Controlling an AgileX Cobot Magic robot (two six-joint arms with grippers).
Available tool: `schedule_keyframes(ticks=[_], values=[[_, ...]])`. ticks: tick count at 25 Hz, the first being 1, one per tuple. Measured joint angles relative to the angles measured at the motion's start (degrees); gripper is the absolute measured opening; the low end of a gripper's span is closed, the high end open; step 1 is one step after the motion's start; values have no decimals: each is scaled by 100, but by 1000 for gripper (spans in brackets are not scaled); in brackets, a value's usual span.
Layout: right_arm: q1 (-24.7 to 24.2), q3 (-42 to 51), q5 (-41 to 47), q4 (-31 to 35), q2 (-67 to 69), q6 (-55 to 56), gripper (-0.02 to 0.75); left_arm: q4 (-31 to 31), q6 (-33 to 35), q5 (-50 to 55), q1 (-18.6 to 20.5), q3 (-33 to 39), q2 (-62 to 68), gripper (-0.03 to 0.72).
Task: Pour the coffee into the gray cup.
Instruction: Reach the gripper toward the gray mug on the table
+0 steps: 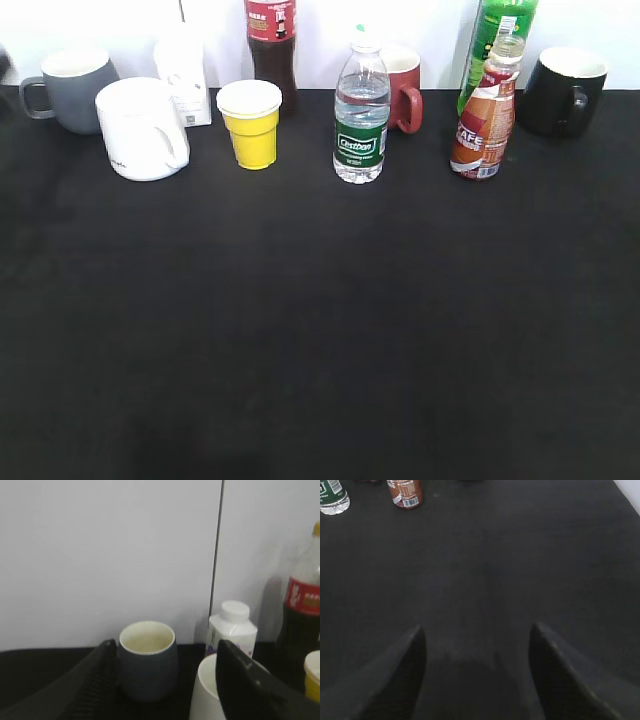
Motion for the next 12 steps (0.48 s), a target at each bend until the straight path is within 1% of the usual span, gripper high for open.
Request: schedule_keyframes(ticks=[1, 3, 4, 6, 9, 11, 12], values=[[0, 0, 0, 0, 0, 0, 507, -22, 25, -192, 0, 0, 318, 473], [0, 0, 0, 0, 0, 0, 507, -257, 41, -623, 0, 0, 890, 473], [0, 0, 0, 0, 0, 0, 507, -291, 41, -812, 69, 0, 1129, 473], [0, 0, 0, 0, 0, 0, 507, -266, 45, -957, 356, -73, 1535, 473], [0, 0, 0, 0, 0, 0, 507, -214, 45, -1005, 696, -568, 1971, 473], [0, 0, 0, 0, 0, 0, 507, -185, 45, -1031, 821, -1018, 2319, 473], [0, 0, 0, 0, 0, 0, 507, -71, 45, -1026, 861, -1227, 2524, 473]])
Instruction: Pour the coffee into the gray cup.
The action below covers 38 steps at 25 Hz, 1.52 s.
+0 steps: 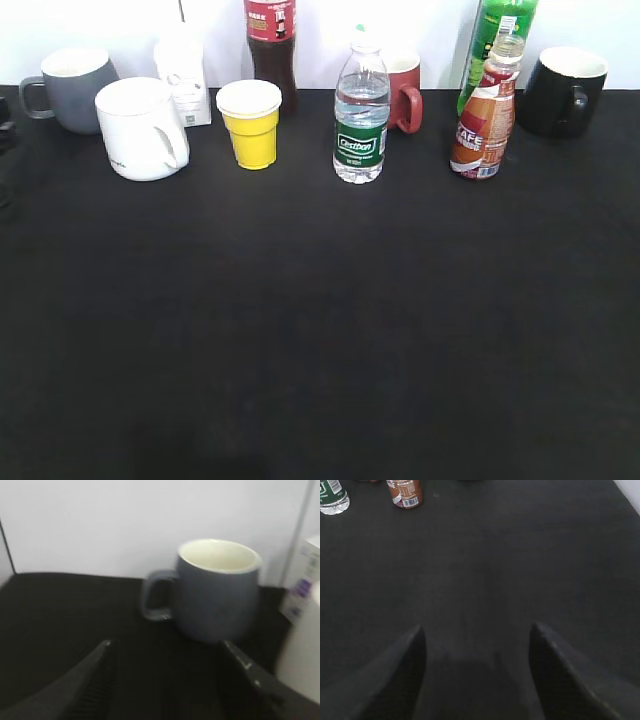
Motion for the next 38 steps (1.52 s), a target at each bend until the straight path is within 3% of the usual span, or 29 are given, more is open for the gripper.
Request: schedule_keyframes(ticks=[9, 13, 20, 23, 26, 27, 38], values=[[0, 0, 0, 0, 0, 0, 507, 279, 0, 620, 31, -1701, 1338, 467], [0, 0, 0, 0, 0, 0, 507, 291, 0, 742, 42, -2232, 1670, 419], [0, 0, 0, 0, 0, 0, 507, 298, -20, 1029, 48, -3136, 2188, 412], [0, 0, 0, 0, 0, 0, 507, 379, -116, 1083, 48, -3404, 2276, 302], [0, 0, 0, 0, 0, 0, 507, 721, -122, 1170, 48, -3435, 2289, 93], [0, 0, 0, 0, 0, 0, 507, 787, -120, 1220, 60, -3435, 2294, 56], [0, 0, 0, 2, 0, 0, 507, 905, -89, 1467, 60, -3239, 1482, 51]])
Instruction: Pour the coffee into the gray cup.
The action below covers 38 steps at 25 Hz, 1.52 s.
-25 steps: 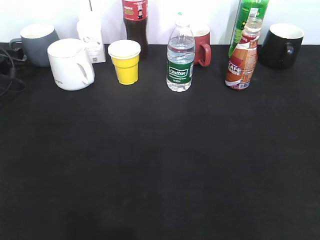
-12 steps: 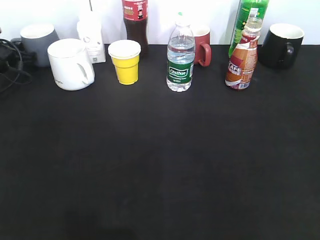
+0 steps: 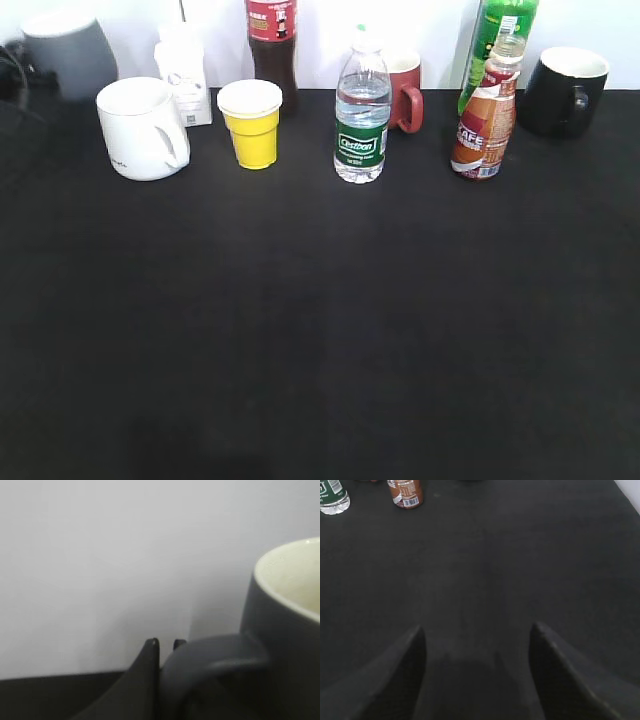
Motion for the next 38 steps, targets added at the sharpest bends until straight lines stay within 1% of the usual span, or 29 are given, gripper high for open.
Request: schedule_keyframes(ticks=[2, 5, 7, 10, 12, 13, 15, 16, 18, 22, 24, 25, 27, 33, 36, 38], values=[[0, 0, 0, 0, 0, 0, 507, 0, 0, 5, 0, 308, -416, 51], [0, 0, 0, 0, 0, 0, 507, 4, 12, 0, 0, 1033, -1332, 51], [0, 0, 0, 0, 0, 0, 507, 6, 16, -5, -10, 1713, -1959, 51], [0, 0, 0, 0, 0, 0, 507, 30, 16, -163, -10, 2984, -2904, 51], [0, -32, -45, 23, 0, 0, 507, 218, 16, -304, -10, 3790, -3590, 51], [0, -86, -254, 50, 0, 0, 507, 359, 16, -304, -10, 4132, -3881, 51], [0, -123, -1143, 40, 0, 0, 505, 483, 21, -304, -121, 4685, -4433, 51], [0, -93, -1582, 29, 113, 0, 505, 484, 21, -298, -302, 4868, -4675, 51], [0, 171, -2443, 23, 486, 0, 505, 514, 21, -233, -817, 5087, -4952, 51], [0, 581, -4523, 23, 1579, 0, 501, 530, 21, -137, -1945, 5121, -4990, 51], [0, 598, -5415, 28, 2353, 0, 501, 542, 21, -137, -2320, 5121, -4990, 51], [0, 611, -5876, 39, 2827, 0, 501, 542, 21, -137, -2445, 5121, -4990, 51], [0, 611, -6862, 18, 3816, 0, 501, 535, 21, -137, -2521, 5121, -4990, 51], [0, 615, -9839, -25, 6794, 0, 499, 505, 21, -133, -2521, 5121, -4990, 51], [0, 623, -11011, -42, 8121, 0, 499, 505, 21, -133, -2521, 5121, -4990, 51], [0, 624, -11479, -42, 8743, 0, 499, 505, 21, -133, -2521, 5121, -4990, 51]])
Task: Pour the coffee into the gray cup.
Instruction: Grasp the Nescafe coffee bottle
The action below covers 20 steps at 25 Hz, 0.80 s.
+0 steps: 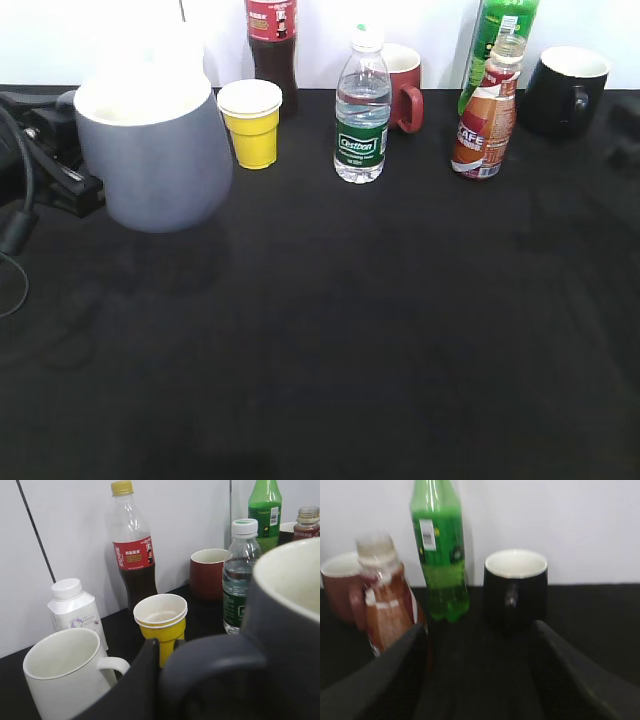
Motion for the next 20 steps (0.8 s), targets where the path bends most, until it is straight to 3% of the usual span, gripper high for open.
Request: schedule_keyframes(ticks=[3, 7, 9, 11, 12, 20], values=[[85, -6, -344, 12, 688, 0, 496, 0, 0, 0, 0, 0, 0, 51], [1325, -396, -368, 554, 1140, -130, 472, -4, 0, 0, 0, 0, 0, 51], [1704, -557, -580, 714, 1364, -296, 495, -4, 0, 0, 0, 0, 0, 51], [1746, -568, -946, 991, 1489, -264, 634, -6, 0, 0, 0, 0, 0, 51], [1746, -568, -967, 1310, 1534, -258, 662, -6, 0, 0, 0, 0, 0, 51], [1746, -1534, -657, 1531, 2562, -739, 671, -6, 0, 0, 0, 0, 0, 51]])
